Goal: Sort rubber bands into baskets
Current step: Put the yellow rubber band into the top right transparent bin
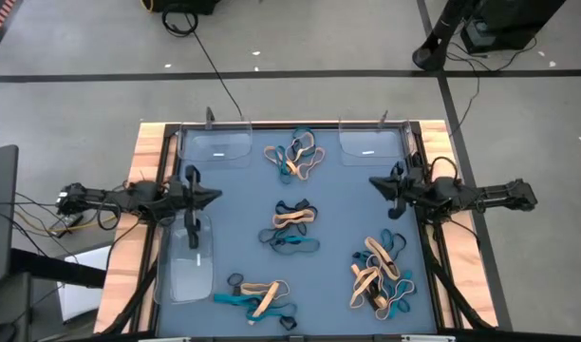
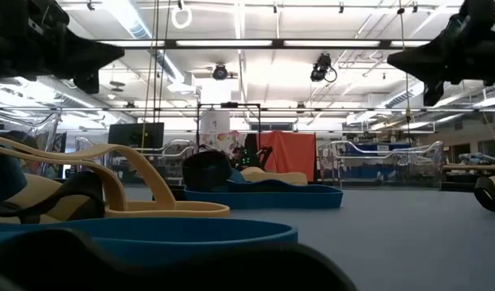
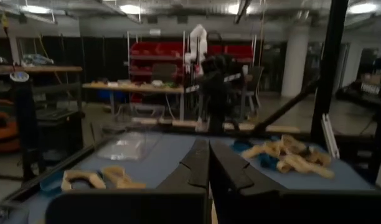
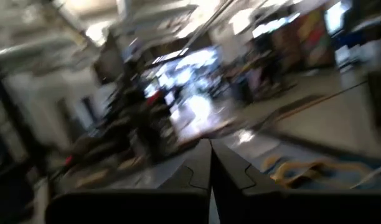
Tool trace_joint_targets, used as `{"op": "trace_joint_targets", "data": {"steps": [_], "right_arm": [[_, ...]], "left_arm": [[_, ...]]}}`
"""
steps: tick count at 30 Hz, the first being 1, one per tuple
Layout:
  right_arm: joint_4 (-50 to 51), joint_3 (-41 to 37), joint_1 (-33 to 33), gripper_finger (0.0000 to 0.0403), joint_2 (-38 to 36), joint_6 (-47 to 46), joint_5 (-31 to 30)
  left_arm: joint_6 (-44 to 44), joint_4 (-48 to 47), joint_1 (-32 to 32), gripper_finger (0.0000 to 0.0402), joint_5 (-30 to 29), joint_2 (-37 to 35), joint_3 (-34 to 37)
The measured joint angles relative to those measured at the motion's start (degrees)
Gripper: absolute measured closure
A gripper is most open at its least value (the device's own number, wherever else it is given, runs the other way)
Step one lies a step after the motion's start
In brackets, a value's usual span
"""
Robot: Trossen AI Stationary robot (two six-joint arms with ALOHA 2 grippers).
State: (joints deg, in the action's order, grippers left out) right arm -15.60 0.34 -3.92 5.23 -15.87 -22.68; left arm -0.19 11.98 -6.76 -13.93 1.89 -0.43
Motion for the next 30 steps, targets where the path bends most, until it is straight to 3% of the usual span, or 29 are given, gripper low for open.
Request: {"op": "trace_joint_targets", "data": {"steps": [4,7,15,21,30], "right_arm": [[-3.56,0.0,0.26,0.0386,0.0,8.46,-8.55],[-3.58,0.0,1.34,0.0383,0.03,12.01,-9.96],[0.11,0.0,3.39,0.0339,5.04,2.32,-7.73],[-0.1,3.87,4.05,0.0292,16.91,-2.12,-7.93],[-0.09,19.14,12.36,0.0249,40.67,3.55,-9.87]], "left_arm": [[0.0,0.03,0.0,0.0393,-0.02,0.0,0.0],[0.0,-0.26,0.0,0.0393,-0.02,-0.02,0.02],[-0.01,0.35,0.0,0.0393,-0.74,-0.01,0.01],[5.98,0.2,0.0,0.0393,-13.89,-0.02,-0.06],[9.07,0.05,2.07,0.0361,-16.5,0.02,-1.53]]}}
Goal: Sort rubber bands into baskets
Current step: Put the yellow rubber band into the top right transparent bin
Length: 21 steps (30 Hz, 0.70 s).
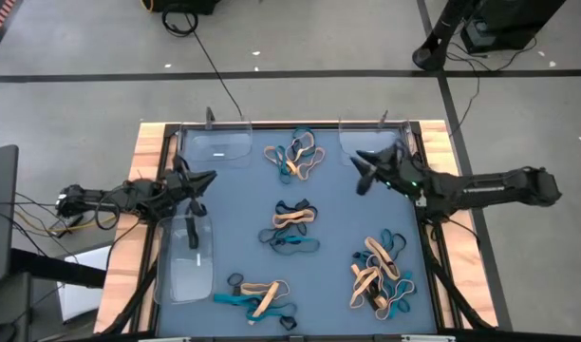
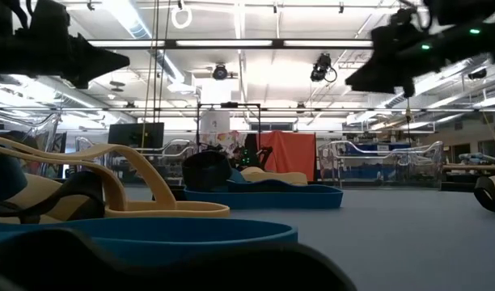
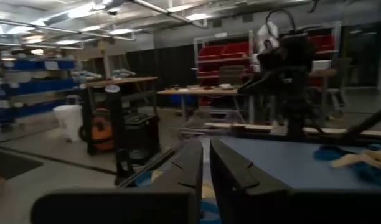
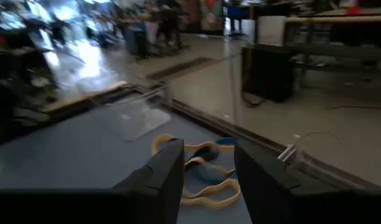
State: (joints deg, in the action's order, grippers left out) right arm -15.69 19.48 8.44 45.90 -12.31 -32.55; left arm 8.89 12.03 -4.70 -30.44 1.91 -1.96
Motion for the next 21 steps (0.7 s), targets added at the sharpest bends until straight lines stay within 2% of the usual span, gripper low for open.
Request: {"op": "trace_joint_targets", "data": {"steps": [5,10,14,18,21], "right_arm": [[6.56,9.49,7.29,0.0248,11.78,0.09,9.1],[14.64,19.34,11.5,0.0249,23.05,2.55,18.73],[18.9,26.68,12.19,0.0249,30.78,7.6,20.64],[22.27,33.38,12.79,0.0249,37.67,10.71,20.84],[23.42,37.16,13.02,0.0249,42.39,10.48,23.75]], "left_arm": [[-0.95,0.34,4.01,0.034,0.35,2.57,-0.02],[-3.06,6.65,8.33,0.0336,6.0,10.32,-0.07],[-5.02,12.37,11.34,0.0335,9.27,18.18,-0.11],[-8.1,12.53,13.48,0.0335,10.44,26.02,-2.73],[-9.38,12.49,14.04,0.0335,11.29,31.4,-5.04]]}}
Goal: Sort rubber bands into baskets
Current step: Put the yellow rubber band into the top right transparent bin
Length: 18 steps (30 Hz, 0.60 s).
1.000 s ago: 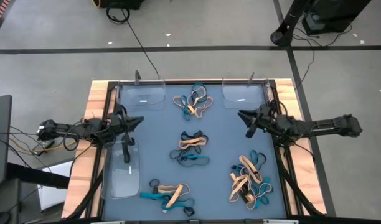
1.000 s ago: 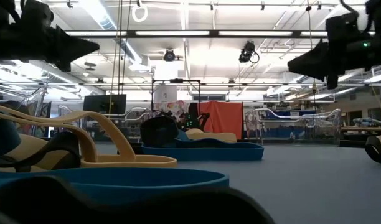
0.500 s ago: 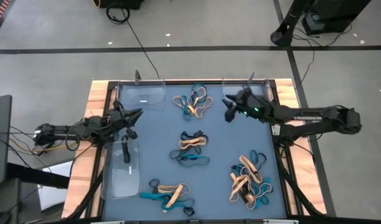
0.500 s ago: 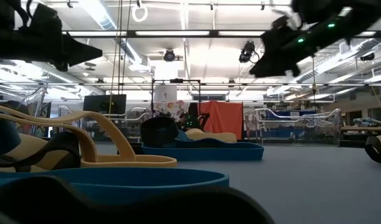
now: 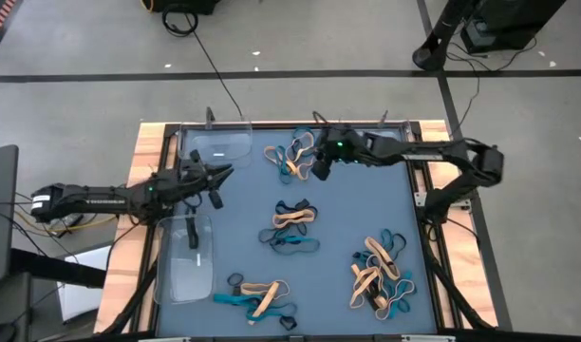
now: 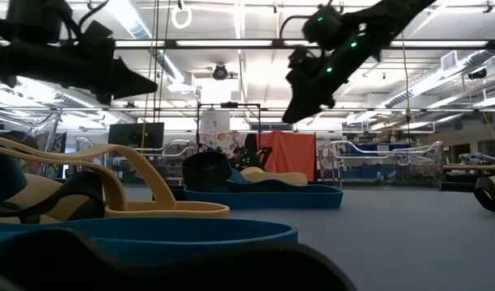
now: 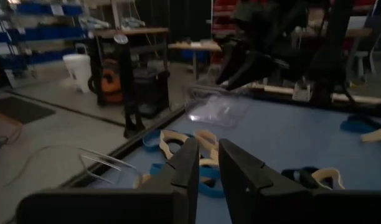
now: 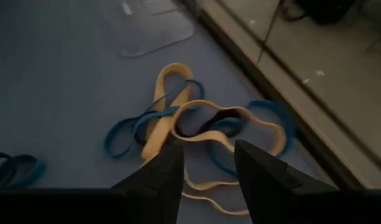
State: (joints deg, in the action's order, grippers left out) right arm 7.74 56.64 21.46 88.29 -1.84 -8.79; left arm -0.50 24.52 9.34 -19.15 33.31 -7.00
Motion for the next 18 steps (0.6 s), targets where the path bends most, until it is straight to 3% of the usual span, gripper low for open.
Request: {"op": "trace_joint_targets", "data": {"steps": [7,18], "right_arm": [[0.02,4.24,-1.98,0.0249,9.7,-0.67,8.5],[1.34,6.17,-3.55,0.0249,17.69,2.96,7.1]], "left_arm": [[-1.2,-0.49,0.05,0.0335,0.34,9.29,-4.45],[1.11,-6.91,0.05,0.0337,0.22,12.27,-12.32]]}}
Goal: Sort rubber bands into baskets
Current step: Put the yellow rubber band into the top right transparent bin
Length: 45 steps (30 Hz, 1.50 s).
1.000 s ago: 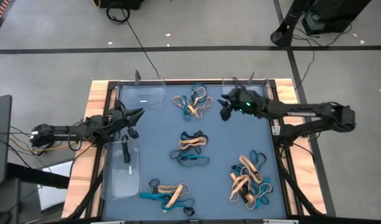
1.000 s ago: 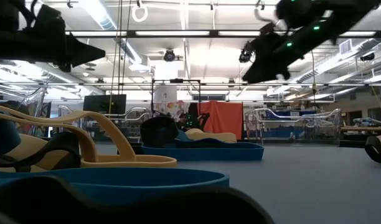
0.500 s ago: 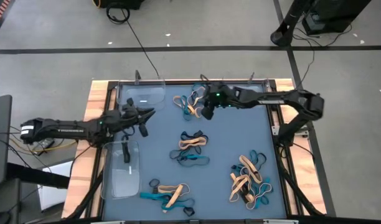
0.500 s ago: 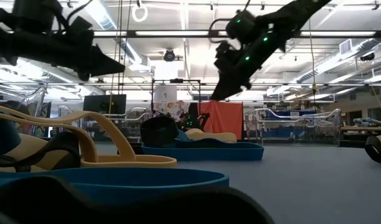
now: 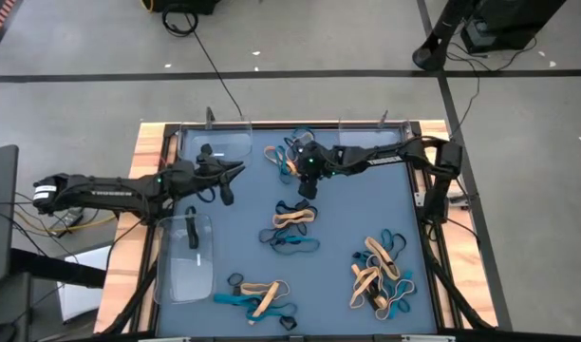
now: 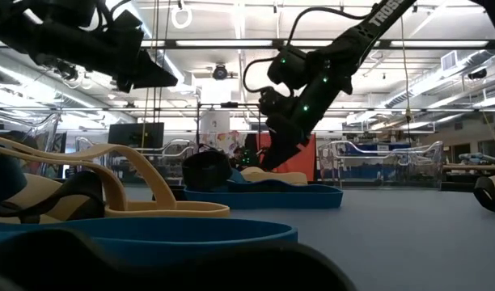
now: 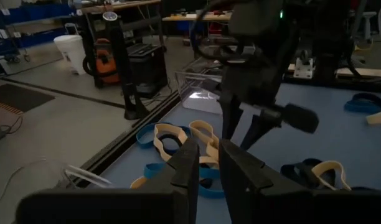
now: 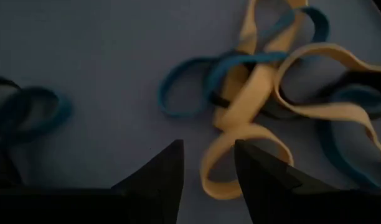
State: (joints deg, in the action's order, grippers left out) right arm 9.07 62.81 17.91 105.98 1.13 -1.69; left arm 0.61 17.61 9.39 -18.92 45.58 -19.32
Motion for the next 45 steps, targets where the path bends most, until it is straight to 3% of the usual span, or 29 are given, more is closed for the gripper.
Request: {"op": "trace_joint_targets", "data": {"steps": [4,17,20,24,32,35,40,45], "right_arm": [[3.14,0.07,-0.03,0.0249,-0.14,-0.12,-3.02],[0.55,0.09,-0.28,0.0256,5.05,-1.51,-2.11],[1.83,-0.02,-0.33,0.0294,3.27,-1.01,-3.13],[3.43,-0.02,-0.08,0.0381,0.08,0.53,-3.23],[5.77,-0.02,1.17,0.0396,-6.57,1.16,-3.17],[5.65,-0.02,1.44,0.038,-6.76,0.52,-2.09],[5.27,-0.07,0.17,0.0301,-4.58,0.78,1.43],[3.95,-0.1,-0.61,0.0237,-2.26,-0.25,0.66]], "left_arm": [[0.15,-0.22,0.0,0.0337,-0.04,0.0,-0.27],[-0.78,-1.55,0.17,0.0337,-0.8,0.64,-0.27],[-0.76,-1.8,0.99,0.0337,-1.81,1.71,-0.32],[-1.15,-2.88,3.01,0.0337,-2.0,3.14,-0.27],[-2.43,-2.12,5.29,0.0337,3.0,6.38,-0.27],[-2.58,-2.63,5.53,0.0337,3.52,7.54,-0.26],[-3.25,-2.66,5.5,0.0337,7.38,10.32,-0.25],[-3.73,-1.97,5.51,0.0337,7.68,13.37,-0.27]]}}
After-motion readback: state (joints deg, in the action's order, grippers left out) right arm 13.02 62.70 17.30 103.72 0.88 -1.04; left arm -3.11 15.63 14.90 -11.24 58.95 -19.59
